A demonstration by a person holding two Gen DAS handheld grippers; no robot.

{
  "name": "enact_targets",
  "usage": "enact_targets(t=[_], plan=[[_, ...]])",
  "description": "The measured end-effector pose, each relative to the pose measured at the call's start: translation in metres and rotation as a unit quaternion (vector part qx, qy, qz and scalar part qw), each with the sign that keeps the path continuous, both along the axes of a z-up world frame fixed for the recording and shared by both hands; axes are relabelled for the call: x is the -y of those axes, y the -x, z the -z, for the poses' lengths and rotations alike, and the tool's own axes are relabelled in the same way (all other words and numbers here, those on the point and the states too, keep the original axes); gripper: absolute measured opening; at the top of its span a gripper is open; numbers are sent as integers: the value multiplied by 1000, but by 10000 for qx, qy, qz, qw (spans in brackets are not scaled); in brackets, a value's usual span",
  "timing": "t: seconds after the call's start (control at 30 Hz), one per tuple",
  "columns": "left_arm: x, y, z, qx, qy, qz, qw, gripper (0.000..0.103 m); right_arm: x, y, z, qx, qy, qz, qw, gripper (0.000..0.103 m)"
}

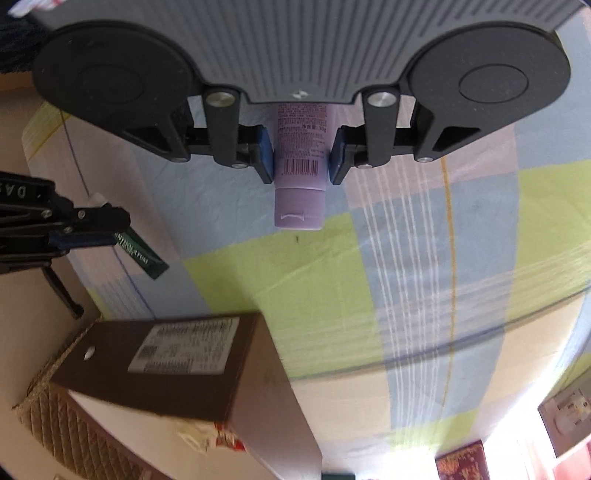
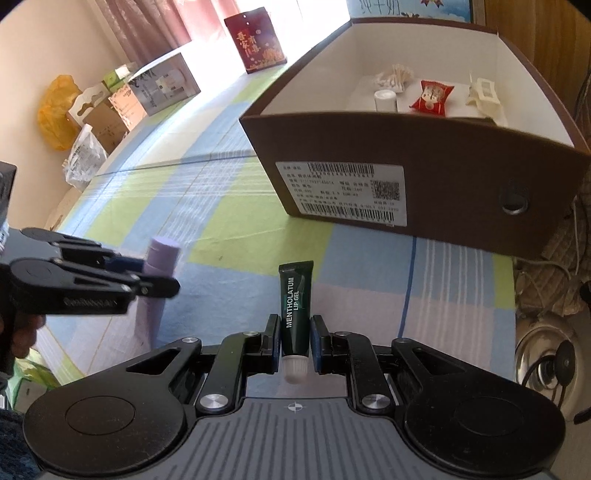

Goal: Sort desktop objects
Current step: 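Lift the purple tube and green lip gel and carry them over the box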

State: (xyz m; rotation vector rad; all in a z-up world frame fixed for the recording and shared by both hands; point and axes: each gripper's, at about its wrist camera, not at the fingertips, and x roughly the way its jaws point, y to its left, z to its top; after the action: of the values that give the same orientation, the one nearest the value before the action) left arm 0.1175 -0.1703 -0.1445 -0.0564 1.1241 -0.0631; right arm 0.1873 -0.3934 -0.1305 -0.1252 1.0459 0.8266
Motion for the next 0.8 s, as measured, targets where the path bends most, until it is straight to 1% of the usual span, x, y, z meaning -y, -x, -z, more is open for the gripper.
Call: enact_targets(t=[0.2, 0.4, 0.6, 0.8], plan=[[-9, -1, -26, 372, -118, -105, 9992, 27, -4, -2, -7, 122, -87, -78, 9999, 13], [-13, -2, -44, 589, -140, -193, 9980, 26, -7, -5, -17, 252, -201, -137, 9994, 13], [-11, -3, -62, 806, -109, -147, 9966, 26, -6, -6, -32, 384, -356, -133, 9985, 13], [-9, -5, -89, 1127, -43, -75, 9936, 26, -1, -8, -52, 517, -558, -153, 9970, 13]])
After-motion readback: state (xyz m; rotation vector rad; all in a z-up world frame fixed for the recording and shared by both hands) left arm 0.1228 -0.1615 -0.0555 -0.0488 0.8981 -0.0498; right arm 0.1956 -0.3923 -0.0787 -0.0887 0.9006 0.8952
